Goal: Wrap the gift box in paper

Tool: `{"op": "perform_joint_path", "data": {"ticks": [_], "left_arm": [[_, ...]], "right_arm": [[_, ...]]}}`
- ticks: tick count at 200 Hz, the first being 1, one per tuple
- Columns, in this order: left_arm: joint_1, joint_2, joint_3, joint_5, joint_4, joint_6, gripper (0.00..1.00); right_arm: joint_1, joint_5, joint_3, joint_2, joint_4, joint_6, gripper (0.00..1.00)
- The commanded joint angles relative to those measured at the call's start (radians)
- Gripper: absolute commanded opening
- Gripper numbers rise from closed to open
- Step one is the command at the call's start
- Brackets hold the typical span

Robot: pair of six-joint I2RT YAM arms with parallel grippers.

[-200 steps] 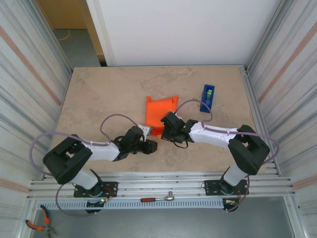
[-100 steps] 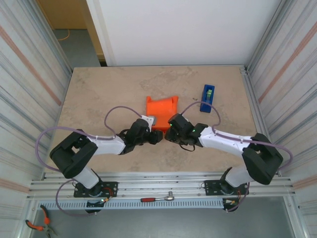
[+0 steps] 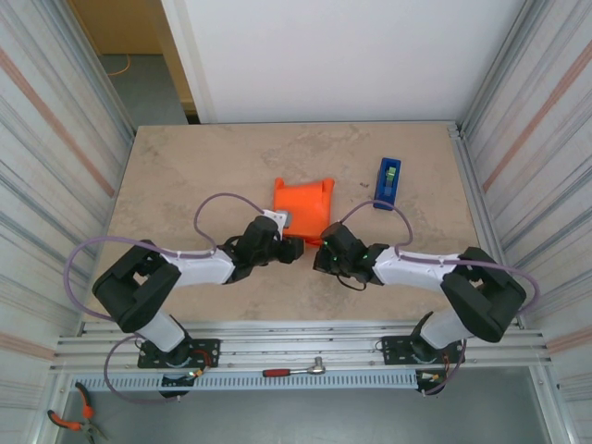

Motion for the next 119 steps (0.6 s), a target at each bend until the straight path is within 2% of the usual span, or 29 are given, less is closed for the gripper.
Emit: {"op": "perform_joint_path", "data": {"ticks": [1,46,77,103,119], "left_arm": [[0.011,-0.033,0.033,-0.012,-0.030,0.023,0.40],[0.027,-0.053,0.070,0.034,-0.096,0.032,0.40],[0.058,-0.125,0.093,0.082,-0.173,0.046,0.43],[0.104,-0.185,0.127,0.110,-0.241,0.092,0.51],[0.134,-0.193,0.175,0.133,-0.310,0.144,0.61]], "right_arm": [[0.010,-0.005,0.031,0.054,0.091,-0.015,0.00],[-0.019,-0.007,0.063,0.133,0.160,-0.026,0.00],[-0.040,-0.031,0.107,0.175,0.164,-0.040,0.00],[-0.057,-0.047,0.119,0.184,0.164,-0.048,0.00],[-0.070,-0.057,0.122,0.185,0.164,-0.054,0.00]]}}
